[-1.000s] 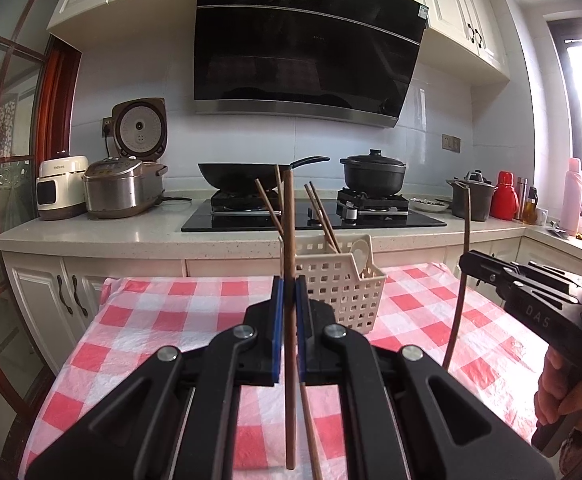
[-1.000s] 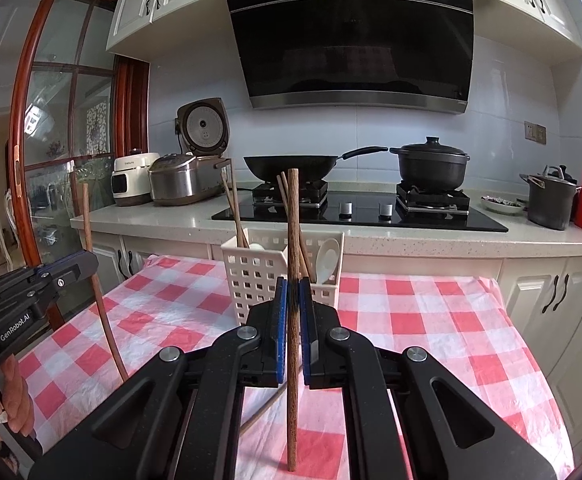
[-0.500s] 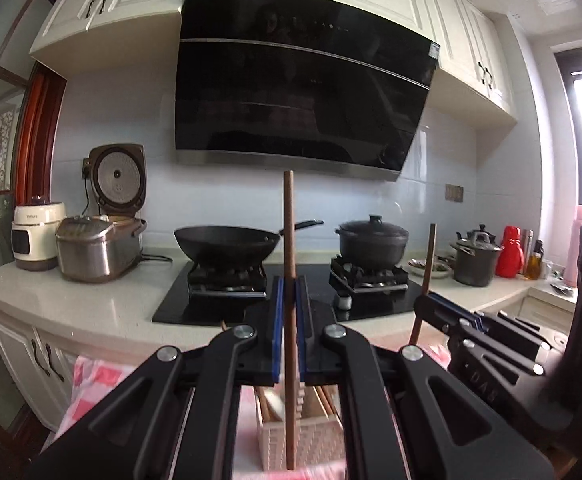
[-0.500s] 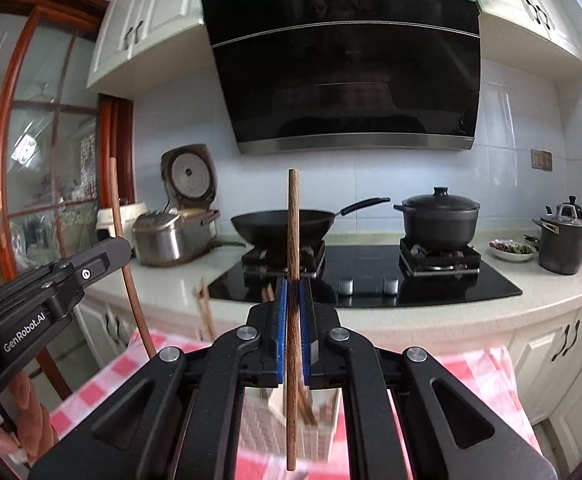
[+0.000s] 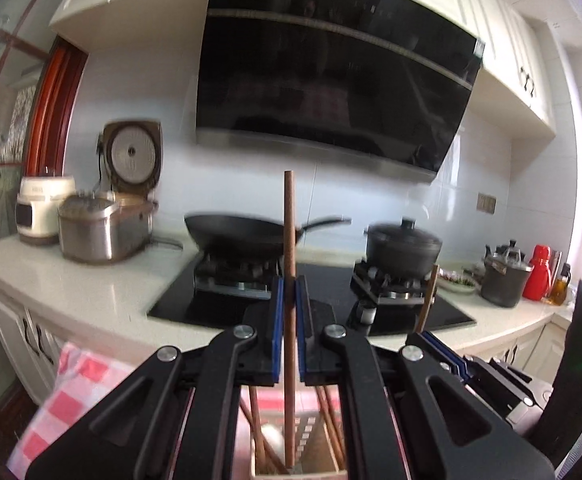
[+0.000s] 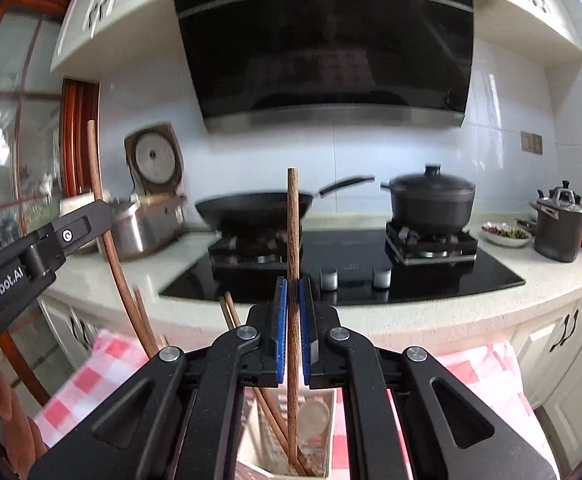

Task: Organize utensils
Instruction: 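Lower both chopsticks into the basket and open both tools, then move both tools back over the remaining chopsticks on the cloth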

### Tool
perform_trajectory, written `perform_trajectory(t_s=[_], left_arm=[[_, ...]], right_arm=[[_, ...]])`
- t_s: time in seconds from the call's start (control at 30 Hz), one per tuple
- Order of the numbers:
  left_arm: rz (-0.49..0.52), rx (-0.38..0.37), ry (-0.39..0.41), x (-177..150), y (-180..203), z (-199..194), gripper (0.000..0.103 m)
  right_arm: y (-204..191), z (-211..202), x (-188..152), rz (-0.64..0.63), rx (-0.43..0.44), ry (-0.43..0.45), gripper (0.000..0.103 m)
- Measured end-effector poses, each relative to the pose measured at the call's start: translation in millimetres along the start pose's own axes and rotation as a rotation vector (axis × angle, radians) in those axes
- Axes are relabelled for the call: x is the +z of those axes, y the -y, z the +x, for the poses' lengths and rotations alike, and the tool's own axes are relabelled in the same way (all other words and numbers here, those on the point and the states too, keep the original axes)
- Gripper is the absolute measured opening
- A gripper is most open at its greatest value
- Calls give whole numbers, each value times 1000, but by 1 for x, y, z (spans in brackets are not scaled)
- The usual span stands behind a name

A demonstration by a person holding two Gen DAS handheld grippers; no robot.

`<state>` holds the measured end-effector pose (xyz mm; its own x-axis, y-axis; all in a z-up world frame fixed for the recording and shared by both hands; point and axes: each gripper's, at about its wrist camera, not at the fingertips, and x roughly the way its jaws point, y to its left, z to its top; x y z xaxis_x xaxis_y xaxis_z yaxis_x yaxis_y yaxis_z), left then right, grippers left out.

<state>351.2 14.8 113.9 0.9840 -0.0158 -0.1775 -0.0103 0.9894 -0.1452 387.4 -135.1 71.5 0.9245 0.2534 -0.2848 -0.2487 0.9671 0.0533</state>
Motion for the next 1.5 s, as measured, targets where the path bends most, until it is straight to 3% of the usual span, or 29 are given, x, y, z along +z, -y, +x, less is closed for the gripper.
perform_trajectory(t_s=[0.2, 0.3, 0.33, 0.37, 0.4, 0.53, 0.6, 0.83, 1.1, 1.33, 1.5], left_arm=[[-2, -3, -116, -42, -11, 27, 6], [-1, 5, -134, -56, -16, 29, 8], [-3, 7, -135, -59, -19, 29, 10], [-5, 13, -132, -62, -22, 26, 19], [-10, 19, -124, -65, -26, 22, 32], [-13, 52, -95, -78, -42, 2, 58], [-4, 83, -98, -87, -49, -10, 79], [117, 138, -142, -139, -59, -63, 89], [91, 154, -229, -187, -81, -113, 91], [37, 164, -282, -205, -96, -136, 91], [54, 171, -301, -211, -93, -137, 91]], right_arm=[[6, 19, -23, -18, 25, -98, 7], [9, 20, -28, -24, 28, -110, 16], [12, 19, -29, -16, 31, -109, 29], [15, 17, -30, -2, 36, -103, 41], [19, 12, -31, 17, 48, -96, 43], [28, -3, -45, 67, 62, -105, 43], [29, -10, -56, 76, 69, -131, 43], [15, -40, -123, 84, 87, -262, 43], [-7, -58, -188, 60, 79, -402, 42], [-11, -53, -208, 65, 51, -493, 42], [-19, -36, -210, 61, 42, -558, 42]])
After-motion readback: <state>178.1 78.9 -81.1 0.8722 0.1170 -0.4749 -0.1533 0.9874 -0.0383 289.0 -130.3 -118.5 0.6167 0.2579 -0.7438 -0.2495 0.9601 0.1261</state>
